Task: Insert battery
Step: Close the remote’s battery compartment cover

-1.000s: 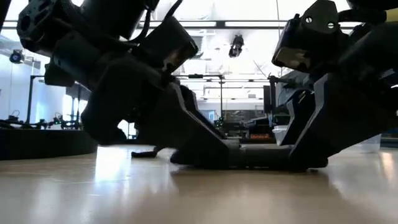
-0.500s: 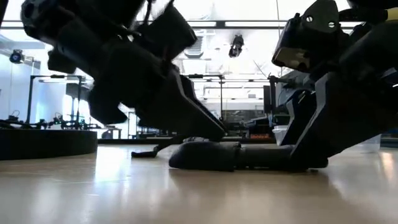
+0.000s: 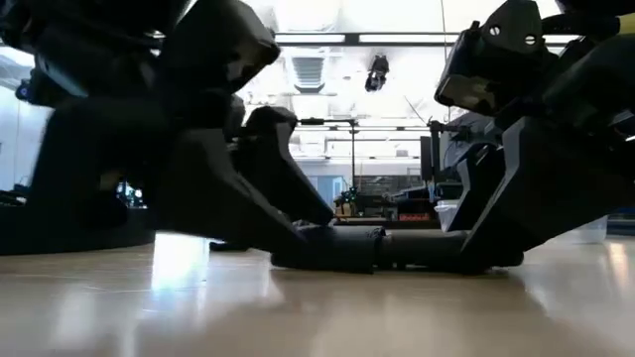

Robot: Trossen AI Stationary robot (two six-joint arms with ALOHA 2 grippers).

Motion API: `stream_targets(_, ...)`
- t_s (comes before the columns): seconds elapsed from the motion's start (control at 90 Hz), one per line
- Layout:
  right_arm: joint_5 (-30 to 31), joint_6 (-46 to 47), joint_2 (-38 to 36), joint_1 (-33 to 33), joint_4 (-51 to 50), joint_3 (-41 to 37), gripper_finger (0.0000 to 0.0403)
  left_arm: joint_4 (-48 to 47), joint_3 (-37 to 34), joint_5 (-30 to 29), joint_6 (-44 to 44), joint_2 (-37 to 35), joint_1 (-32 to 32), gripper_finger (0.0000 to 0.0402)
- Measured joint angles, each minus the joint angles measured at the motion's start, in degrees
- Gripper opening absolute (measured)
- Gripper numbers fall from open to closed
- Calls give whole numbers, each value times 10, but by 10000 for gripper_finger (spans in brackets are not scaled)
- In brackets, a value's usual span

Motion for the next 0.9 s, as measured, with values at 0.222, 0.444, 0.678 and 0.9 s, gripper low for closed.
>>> stream_targets(0.222,3,4,0,0,1,0,232,0,0,-25,6,3,3,263)
stream_targets(0.444,6,4,0,0,2,0,218,0,-1,-47,7,3,18,271)
stream_targets(0.678,6,4,0,0,2,0,220,10,-1,-44,0,3,26,270)
stream_targets(0.9,6,0,0,0,3,0,226,15,5,-39,-3,3,29,269)
